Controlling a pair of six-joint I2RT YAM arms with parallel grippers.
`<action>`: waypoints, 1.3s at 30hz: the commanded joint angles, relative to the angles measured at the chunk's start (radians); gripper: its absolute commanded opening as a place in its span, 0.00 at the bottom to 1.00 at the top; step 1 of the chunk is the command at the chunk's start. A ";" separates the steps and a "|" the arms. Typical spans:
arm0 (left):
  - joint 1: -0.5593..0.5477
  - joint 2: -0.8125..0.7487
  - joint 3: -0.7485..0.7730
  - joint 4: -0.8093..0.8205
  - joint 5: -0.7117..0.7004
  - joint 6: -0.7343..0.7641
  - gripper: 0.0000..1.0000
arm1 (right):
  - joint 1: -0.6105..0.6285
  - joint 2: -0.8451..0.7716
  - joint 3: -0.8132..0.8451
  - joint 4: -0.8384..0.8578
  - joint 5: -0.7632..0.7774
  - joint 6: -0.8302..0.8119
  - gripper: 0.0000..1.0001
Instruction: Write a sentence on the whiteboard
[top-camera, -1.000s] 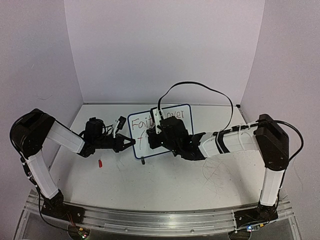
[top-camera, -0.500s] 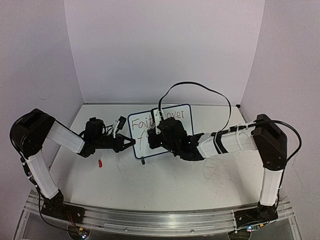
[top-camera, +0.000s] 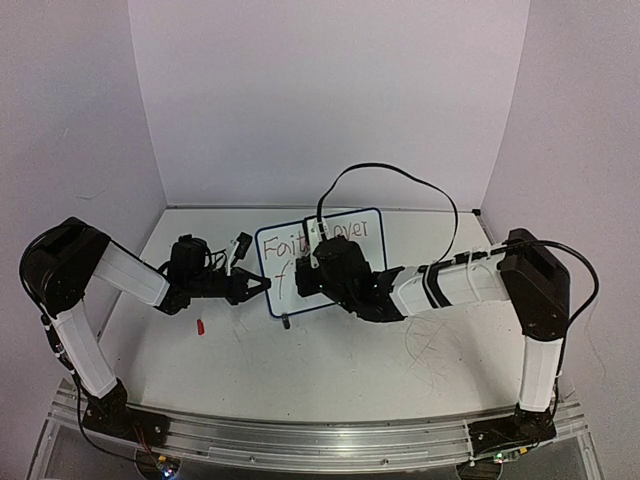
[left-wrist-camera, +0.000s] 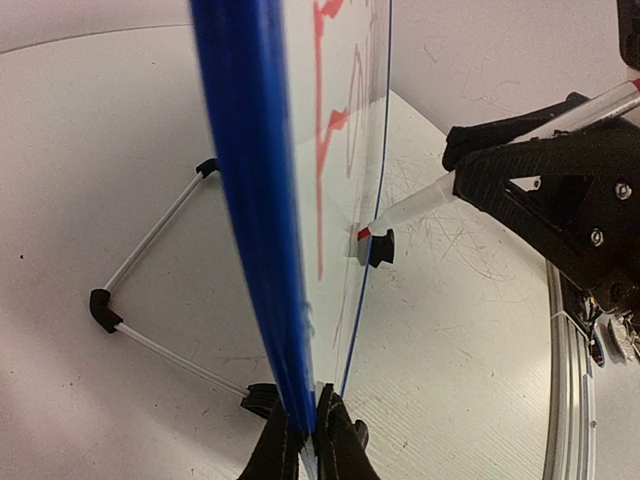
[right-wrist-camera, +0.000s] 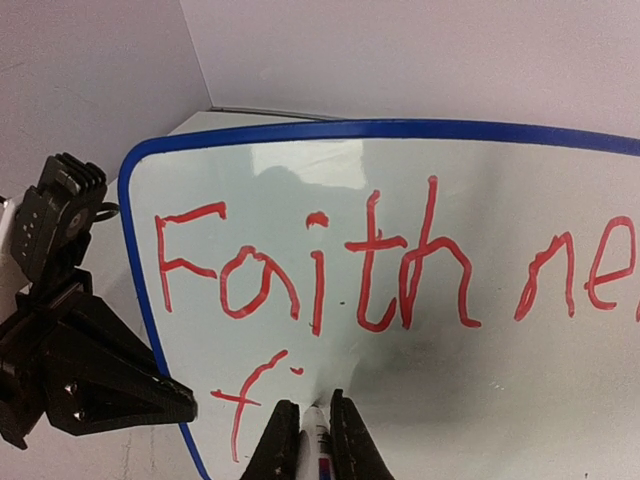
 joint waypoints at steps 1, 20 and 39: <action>0.001 -0.002 0.014 -0.047 -0.077 0.045 0.00 | -0.004 0.024 0.047 0.014 0.038 -0.005 0.00; 0.000 -0.002 0.015 -0.048 -0.077 0.046 0.00 | -0.004 0.038 0.059 -0.015 -0.019 -0.014 0.00; -0.002 -0.002 0.015 -0.050 -0.081 0.048 0.00 | -0.002 0.022 -0.004 -0.051 -0.029 0.001 0.00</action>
